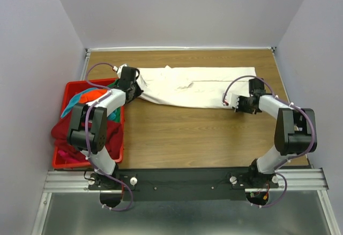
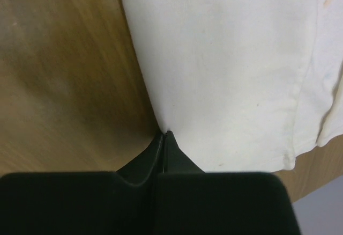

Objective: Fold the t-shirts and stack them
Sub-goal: Fold the tshirt

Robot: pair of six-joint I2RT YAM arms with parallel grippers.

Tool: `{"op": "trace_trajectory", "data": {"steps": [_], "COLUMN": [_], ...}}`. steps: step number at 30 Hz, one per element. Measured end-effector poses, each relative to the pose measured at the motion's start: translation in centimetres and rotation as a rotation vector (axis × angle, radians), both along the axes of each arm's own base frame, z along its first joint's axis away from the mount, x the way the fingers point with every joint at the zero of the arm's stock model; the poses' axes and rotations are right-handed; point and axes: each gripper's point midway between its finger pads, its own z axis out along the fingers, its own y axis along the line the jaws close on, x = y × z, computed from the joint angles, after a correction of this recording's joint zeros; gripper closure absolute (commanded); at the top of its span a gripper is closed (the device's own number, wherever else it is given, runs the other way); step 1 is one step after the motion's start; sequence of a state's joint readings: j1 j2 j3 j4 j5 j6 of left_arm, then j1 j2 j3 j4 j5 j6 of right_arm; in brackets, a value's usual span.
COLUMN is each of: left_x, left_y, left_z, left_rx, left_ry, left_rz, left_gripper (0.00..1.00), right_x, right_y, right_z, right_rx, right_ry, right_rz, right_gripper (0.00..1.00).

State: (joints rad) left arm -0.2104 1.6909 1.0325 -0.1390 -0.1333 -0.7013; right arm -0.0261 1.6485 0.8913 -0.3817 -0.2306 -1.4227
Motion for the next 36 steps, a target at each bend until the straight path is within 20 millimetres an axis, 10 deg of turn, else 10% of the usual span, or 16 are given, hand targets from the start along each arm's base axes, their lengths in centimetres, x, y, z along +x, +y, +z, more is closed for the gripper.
{"op": "trace_trajectory", "data": {"steps": [11,18,22,29,36], "left_x": [-0.1,-0.6,-1.3,-2.1,4.0], "left_y": [-0.3,-1.8,-2.4,-3.2,-6.8], "left_z": [-0.1,0.0,2.0,13.3,16.0], "left_rx": [0.008,-0.024,-0.043,-0.062,-0.1], "left_ry": [0.008,0.014,-0.026,-0.328,-0.403], "left_rz": [-0.049,-0.164,-0.228,-0.327,-0.513], "left_gripper": [0.97,0.53,0.43,0.38,0.43], "right_x": [-9.8,-14.8,-12.8,-5.6,-1.1], "right_y": [-0.4,0.1,1.6,5.7,9.1], "right_z": [2.3,4.8,8.4,12.0,10.2], "right_rx": [-0.072,-0.047,0.081,0.406,0.68], "right_ry": [0.047,0.076,0.054,0.113,0.272], "right_rz": [0.082,0.079,-0.005,-0.192,-0.392], "right_gripper": [0.97,0.39,0.35,0.36,0.41]}}
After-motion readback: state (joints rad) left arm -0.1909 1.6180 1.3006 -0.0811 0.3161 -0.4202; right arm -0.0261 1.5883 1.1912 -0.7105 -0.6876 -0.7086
